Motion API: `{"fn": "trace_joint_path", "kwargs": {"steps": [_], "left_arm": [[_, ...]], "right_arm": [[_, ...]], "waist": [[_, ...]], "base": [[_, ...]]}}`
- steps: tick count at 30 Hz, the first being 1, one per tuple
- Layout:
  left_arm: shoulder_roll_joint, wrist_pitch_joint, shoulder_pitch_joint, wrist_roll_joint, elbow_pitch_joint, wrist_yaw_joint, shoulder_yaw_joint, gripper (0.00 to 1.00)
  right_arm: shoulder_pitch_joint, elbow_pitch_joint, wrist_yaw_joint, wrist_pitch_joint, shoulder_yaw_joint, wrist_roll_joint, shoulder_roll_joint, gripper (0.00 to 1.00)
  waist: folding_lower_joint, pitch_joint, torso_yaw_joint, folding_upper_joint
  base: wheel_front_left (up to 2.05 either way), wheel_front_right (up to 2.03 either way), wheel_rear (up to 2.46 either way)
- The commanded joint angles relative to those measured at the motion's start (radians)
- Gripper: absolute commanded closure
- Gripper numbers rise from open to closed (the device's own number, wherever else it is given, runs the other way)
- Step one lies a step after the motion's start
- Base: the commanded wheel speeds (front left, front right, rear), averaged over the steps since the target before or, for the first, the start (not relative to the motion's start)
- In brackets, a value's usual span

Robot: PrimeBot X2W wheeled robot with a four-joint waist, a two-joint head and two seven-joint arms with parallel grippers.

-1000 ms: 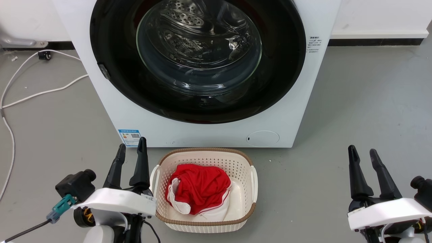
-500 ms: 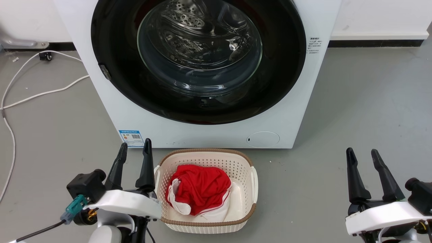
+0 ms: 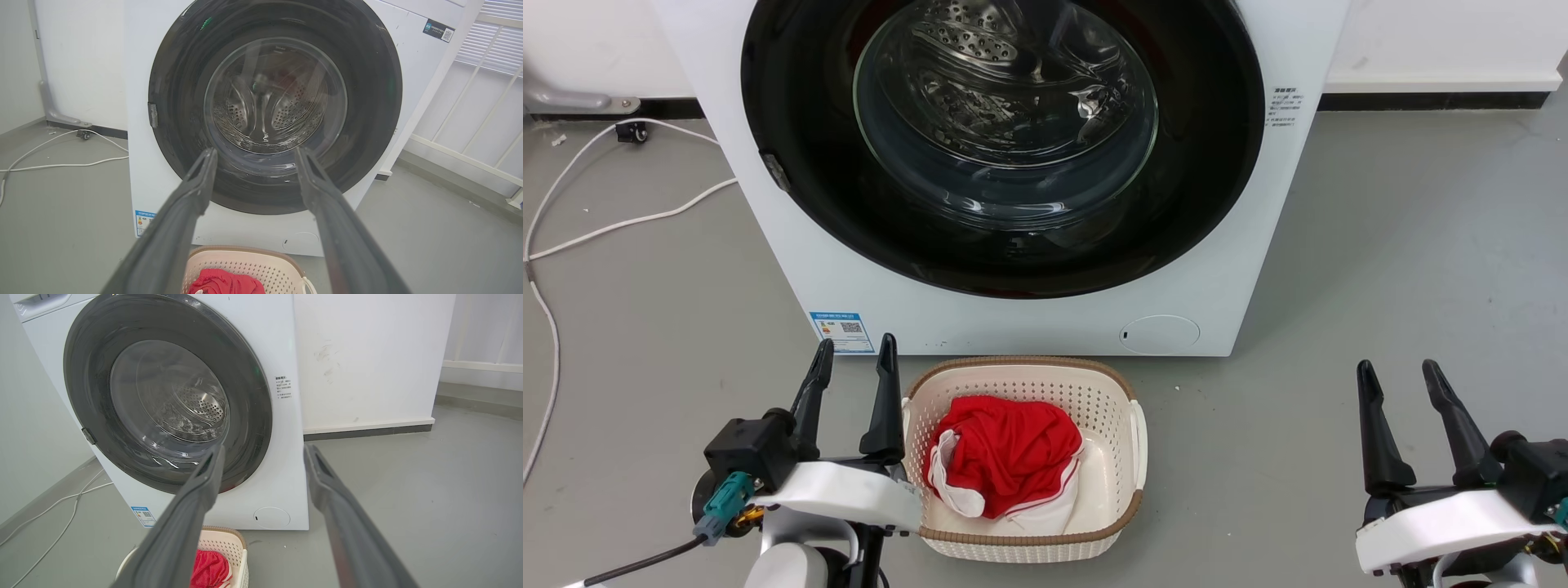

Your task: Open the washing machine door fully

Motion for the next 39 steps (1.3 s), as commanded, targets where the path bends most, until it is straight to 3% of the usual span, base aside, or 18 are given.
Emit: {"fn": "trace_joint_path", "kwargs": {"steps": [1, 31, 39], "left_arm": [[0.001, -0.009, -0.023, 0.026, -0.005, 0.003, -0.004, 0.00], [0.000, -0.065, -0.026, 0.243, 0.010, 0.024, -0.026, 0.00], [0.000, -0.064, -0.026, 0.239, 0.013, 0.024, -0.023, 0.00]], "right_arm": [[0.007, -0.012, 0.000, -0.007, 0.001, -0.025, 0.003, 0.00], [0.027, -0.037, 0.000, -0.024, 0.001, -0.213, 0.005, 0.00], [0.025, -0.025, 0.000, -0.027, -0.006, -0.196, 0.005, 0.00]], "waist": [[0.0000, 0.000, 0.000, 0.0000], [0.0000, 0.014, -0.003, 0.0000], [0.0000, 0.016, -0.004, 0.0000]], "base": [[0.00, 0.00, 0.00], [0.00, 0.00, 0.00], [0.00, 0.00, 0.00]]}}
